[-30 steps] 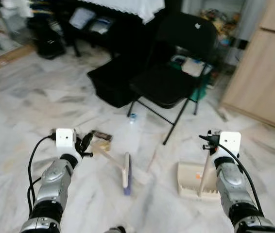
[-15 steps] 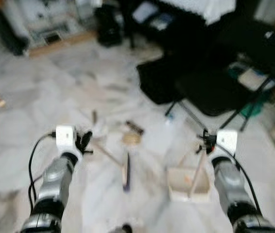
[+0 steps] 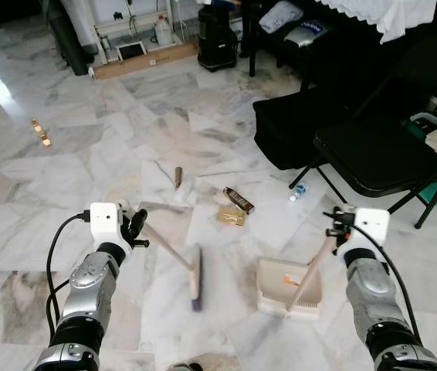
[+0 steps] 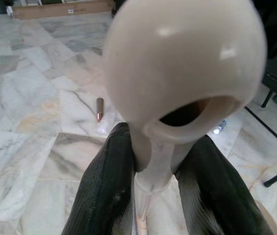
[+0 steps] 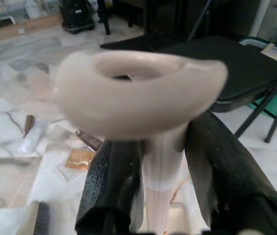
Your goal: Sweep floor
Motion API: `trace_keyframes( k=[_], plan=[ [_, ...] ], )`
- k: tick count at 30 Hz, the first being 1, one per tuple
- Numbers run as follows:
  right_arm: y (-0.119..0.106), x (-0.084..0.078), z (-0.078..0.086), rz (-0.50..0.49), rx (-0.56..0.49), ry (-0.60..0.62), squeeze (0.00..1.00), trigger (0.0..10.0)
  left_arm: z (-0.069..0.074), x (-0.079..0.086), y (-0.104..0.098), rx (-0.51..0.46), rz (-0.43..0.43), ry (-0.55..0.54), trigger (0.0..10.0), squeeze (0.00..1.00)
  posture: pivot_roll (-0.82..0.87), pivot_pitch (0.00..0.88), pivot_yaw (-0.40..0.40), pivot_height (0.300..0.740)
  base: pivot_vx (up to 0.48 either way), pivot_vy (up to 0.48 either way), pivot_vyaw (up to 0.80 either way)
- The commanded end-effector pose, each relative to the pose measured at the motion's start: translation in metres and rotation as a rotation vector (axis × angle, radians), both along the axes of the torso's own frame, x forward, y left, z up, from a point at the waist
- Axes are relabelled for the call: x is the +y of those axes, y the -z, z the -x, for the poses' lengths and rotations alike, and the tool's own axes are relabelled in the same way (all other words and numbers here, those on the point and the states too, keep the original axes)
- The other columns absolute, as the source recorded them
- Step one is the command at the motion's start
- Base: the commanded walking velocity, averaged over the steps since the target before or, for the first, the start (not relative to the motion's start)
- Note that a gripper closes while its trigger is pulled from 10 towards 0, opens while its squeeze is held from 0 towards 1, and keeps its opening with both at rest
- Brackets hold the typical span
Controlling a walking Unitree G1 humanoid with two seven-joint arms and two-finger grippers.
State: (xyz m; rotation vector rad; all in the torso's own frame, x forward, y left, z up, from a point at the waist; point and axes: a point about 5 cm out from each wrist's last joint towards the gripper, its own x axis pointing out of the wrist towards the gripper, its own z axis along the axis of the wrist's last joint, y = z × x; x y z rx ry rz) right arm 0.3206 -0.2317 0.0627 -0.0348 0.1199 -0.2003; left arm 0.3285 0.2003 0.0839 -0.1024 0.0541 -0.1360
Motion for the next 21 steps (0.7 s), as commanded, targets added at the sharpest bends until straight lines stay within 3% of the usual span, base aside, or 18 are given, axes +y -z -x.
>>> trace_keyframes(
  k=[1,12,17,21],
  plan=[
    [0.001,-0.002,0.001,-0.006,0.009,0.024,0.00,10.0,-0.002,0.005,-0.007,-0.037,-0.012,-0.013,10.0,0.00,0.00,0.108,0.076,0.740,0.000,0.000,0.00],
    [-0.003,0.004,-0.003,0.006,-0.004,-0.026,0.00,10.0,-0.002,0.005,-0.007,-0.036,-0.010,-0.012,10.0,0.00,0.00,0.108,0.075,0.740,0.000,0.000,0.00],
    [-0.004,0.019,-0.005,-0.003,0.005,-0.215,0.00,10.0,-0.002,0.004,-0.007,-0.037,-0.007,-0.009,10.0,0.00,0.00,0.108,0.076,0.740,0.000,0.000,0.00],
    [-0.004,0.022,-0.004,0.054,0.034,-0.334,0.00,10.0,-0.002,0.004,-0.007,-0.035,-0.004,-0.004,10.0,0.00,0.00,0.109,0.075,0.740,0.000,0.000,0.00]
  ],
)
